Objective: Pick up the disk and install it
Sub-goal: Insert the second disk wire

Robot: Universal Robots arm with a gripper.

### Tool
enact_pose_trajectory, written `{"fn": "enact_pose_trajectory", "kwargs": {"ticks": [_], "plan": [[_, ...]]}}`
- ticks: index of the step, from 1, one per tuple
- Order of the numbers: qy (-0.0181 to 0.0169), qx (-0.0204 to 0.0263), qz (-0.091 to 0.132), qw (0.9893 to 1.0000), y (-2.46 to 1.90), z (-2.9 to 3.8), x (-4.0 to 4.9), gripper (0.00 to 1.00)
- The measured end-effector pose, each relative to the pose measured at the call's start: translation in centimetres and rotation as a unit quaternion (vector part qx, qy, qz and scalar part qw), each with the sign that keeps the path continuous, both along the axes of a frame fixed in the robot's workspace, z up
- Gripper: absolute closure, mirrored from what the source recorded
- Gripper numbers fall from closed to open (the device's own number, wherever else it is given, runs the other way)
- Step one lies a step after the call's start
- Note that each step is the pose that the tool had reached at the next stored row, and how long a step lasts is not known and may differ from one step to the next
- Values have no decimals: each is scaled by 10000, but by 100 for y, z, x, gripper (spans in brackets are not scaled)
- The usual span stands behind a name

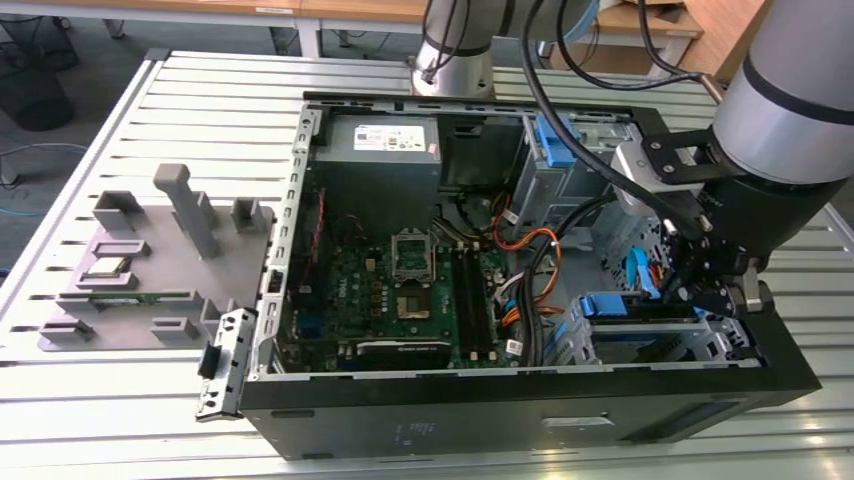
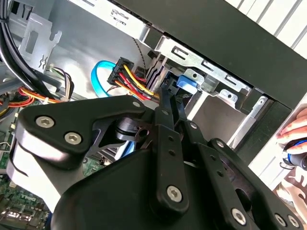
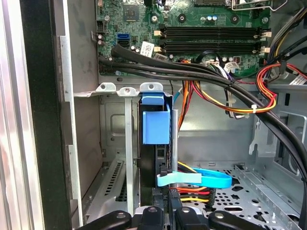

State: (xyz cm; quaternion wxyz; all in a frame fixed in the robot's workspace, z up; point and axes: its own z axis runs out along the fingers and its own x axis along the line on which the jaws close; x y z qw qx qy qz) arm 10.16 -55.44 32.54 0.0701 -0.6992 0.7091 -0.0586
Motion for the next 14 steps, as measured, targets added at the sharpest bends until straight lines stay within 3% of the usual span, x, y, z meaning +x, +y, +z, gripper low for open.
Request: {"fn": "enact_pose_trajectory", "kwargs": {"ticks": [11, 12, 14], "plan": [[-1, 11, 0, 10000, 0, -12, 0, 82], [0, 7, 0, 10000, 0, -9, 0, 76], [0, 5, 0, 10000, 0, -7, 0, 76]]}}
